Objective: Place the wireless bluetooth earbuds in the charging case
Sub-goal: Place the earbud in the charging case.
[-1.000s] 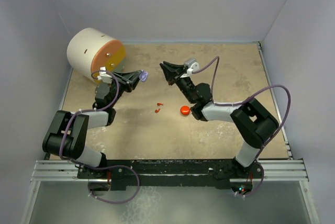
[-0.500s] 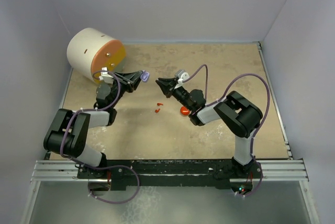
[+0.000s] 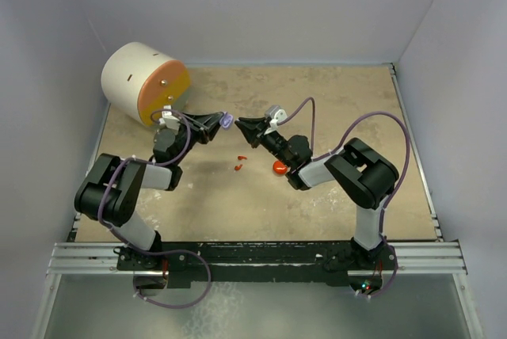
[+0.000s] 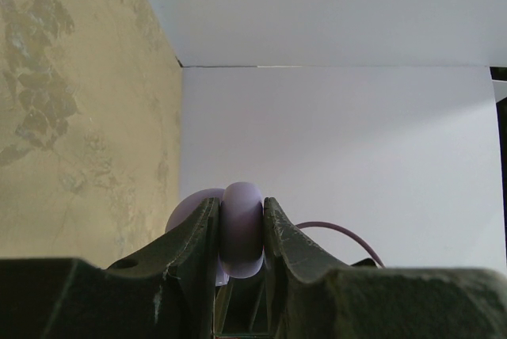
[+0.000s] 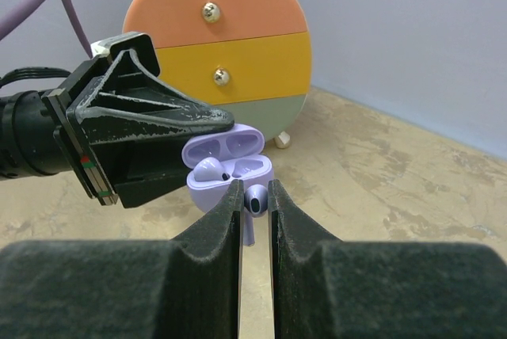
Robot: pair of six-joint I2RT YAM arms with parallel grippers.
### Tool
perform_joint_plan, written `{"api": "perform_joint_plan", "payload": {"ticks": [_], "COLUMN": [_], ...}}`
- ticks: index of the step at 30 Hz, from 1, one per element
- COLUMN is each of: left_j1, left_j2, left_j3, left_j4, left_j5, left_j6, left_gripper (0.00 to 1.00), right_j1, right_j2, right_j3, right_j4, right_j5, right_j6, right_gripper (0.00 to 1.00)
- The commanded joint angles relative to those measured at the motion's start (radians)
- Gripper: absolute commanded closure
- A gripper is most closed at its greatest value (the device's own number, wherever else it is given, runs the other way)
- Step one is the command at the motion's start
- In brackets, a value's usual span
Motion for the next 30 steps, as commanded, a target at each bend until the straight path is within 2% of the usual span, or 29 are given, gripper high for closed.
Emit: {"api": "perform_joint_plan", "payload": {"ticks": [1, 30], "left_j1": [-0.02, -0.028], "left_j2": [0.018, 0.105], "left_j3": [0.016, 0.007], "left_j4": [0.116, 0.234], "left_j5": [0.0, 0.004], "left_j6": [-0.023, -0.096], "left_gripper": [1.0, 1.0], "right_j1": [-0.002, -0.009], "right_j2": [-0.035, 0.005], "right_j3": [0.009, 0.119], "right_j4": [0.633, 0.749], "right_j5": [-0.025, -0.044], "right_j6": [-0.015, -0.051], "right_gripper": [1.0, 1.0]}}
